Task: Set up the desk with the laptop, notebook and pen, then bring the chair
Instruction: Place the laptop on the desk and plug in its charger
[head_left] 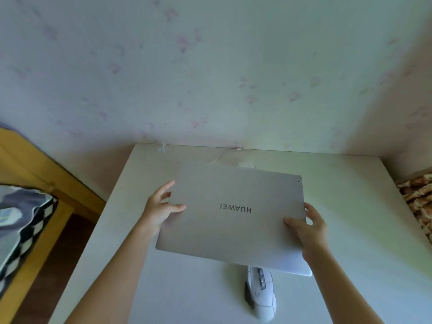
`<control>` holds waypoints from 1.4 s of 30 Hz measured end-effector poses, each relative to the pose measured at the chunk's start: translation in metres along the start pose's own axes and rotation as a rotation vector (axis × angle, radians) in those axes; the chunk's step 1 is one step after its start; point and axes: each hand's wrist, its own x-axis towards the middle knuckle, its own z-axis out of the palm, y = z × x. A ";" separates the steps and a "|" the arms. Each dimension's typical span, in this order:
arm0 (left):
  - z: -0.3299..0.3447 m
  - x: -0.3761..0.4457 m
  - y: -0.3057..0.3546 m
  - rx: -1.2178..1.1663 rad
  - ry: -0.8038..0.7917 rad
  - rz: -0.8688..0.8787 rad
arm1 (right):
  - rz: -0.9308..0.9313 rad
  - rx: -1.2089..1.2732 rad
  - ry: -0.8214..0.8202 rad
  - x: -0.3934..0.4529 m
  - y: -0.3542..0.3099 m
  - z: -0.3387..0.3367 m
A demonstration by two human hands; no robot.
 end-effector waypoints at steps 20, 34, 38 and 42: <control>-0.216 -0.019 -0.078 0.203 -0.008 -0.067 | 0.064 -0.185 -0.048 -0.124 0.093 0.146; -0.244 -0.020 -0.128 0.247 0.024 -0.123 | 0.154 -0.327 -0.057 -0.135 0.135 0.164; -0.244 -0.017 -0.129 0.314 0.023 -0.095 | 0.161 -0.354 -0.018 -0.128 0.137 0.164; -0.245 -0.016 -0.128 0.390 0.028 -0.060 | 0.197 -0.403 0.007 -0.121 0.140 0.164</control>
